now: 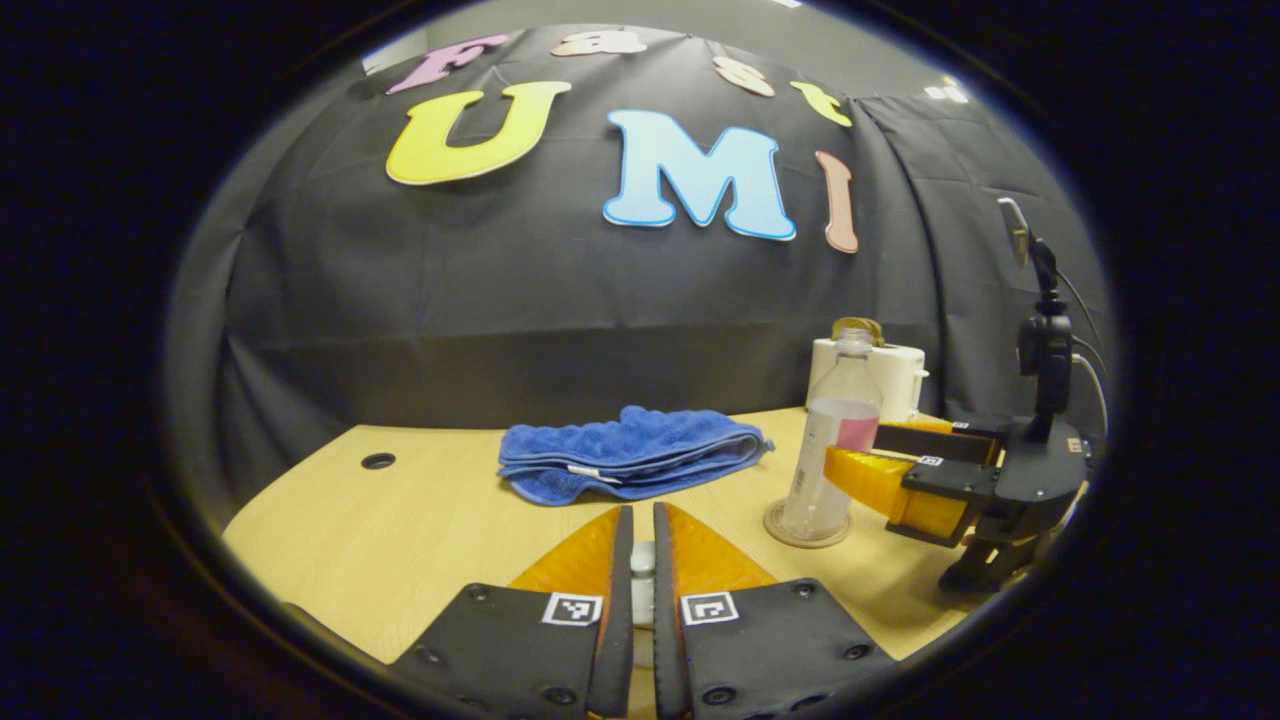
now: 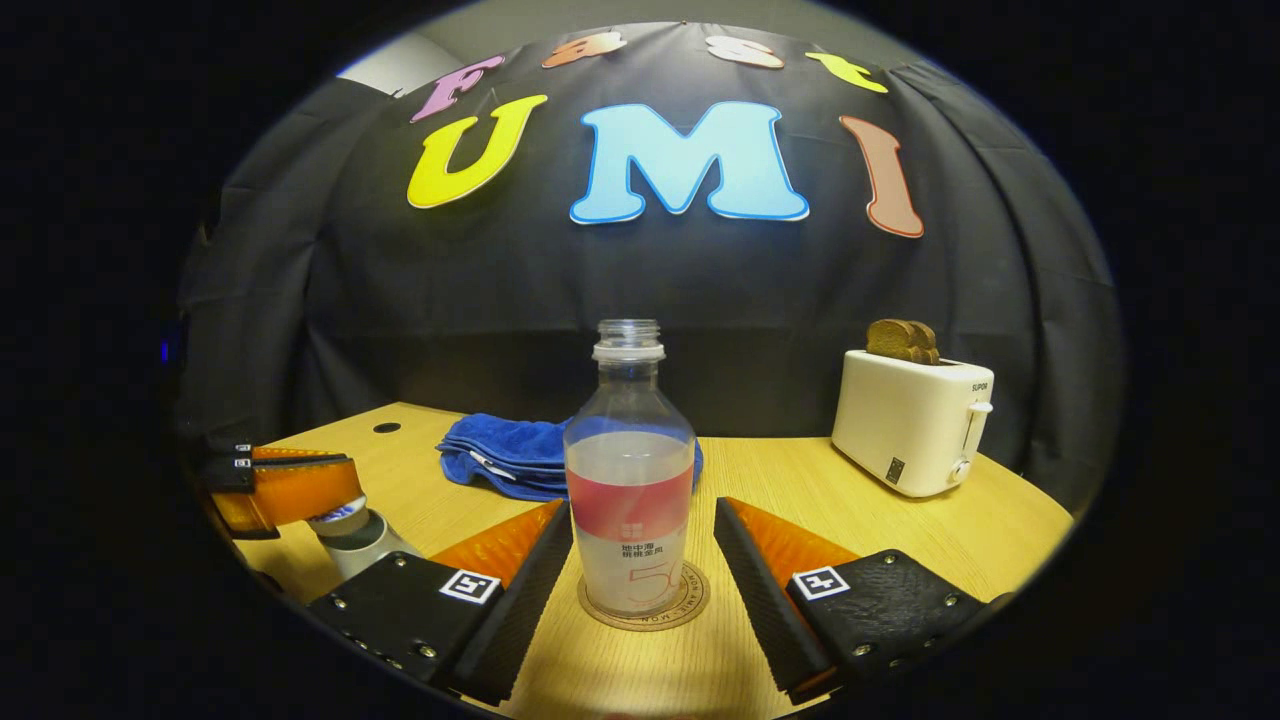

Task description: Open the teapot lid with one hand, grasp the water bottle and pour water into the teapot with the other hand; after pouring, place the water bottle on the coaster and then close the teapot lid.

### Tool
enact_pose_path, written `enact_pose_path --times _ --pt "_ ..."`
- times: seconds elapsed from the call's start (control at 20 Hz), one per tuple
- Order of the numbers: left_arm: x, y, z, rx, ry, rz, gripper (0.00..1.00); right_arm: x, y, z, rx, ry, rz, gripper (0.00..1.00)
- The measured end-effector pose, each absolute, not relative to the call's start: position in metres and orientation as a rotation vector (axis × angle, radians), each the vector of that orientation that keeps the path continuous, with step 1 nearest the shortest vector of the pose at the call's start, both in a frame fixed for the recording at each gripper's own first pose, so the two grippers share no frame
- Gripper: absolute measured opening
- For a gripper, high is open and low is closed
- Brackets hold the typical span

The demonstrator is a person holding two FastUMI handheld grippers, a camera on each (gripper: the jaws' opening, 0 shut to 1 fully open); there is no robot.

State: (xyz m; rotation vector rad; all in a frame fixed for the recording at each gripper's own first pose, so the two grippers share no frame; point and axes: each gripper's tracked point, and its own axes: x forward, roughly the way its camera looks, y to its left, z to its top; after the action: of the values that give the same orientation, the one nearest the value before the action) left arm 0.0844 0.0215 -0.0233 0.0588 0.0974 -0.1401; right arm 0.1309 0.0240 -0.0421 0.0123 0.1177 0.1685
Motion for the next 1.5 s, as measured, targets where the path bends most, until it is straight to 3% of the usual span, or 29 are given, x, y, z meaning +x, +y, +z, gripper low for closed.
enact_pose_path --times 0.7,0.95,1.5 --pt "0.088 0.018 -0.038 0.035 0.121 -0.127 0.15 0.129 0.022 -0.034 0.035 0.097 0.165 0.91" --pt "0.087 0.020 -0.032 0.070 0.101 -0.110 0.29 0.126 0.023 -0.031 0.052 0.095 0.170 0.91" --pt "0.056 0.019 -0.003 0.056 -0.001 -0.084 0.27 0.095 0.013 -0.014 0.066 0.035 0.142 0.91"
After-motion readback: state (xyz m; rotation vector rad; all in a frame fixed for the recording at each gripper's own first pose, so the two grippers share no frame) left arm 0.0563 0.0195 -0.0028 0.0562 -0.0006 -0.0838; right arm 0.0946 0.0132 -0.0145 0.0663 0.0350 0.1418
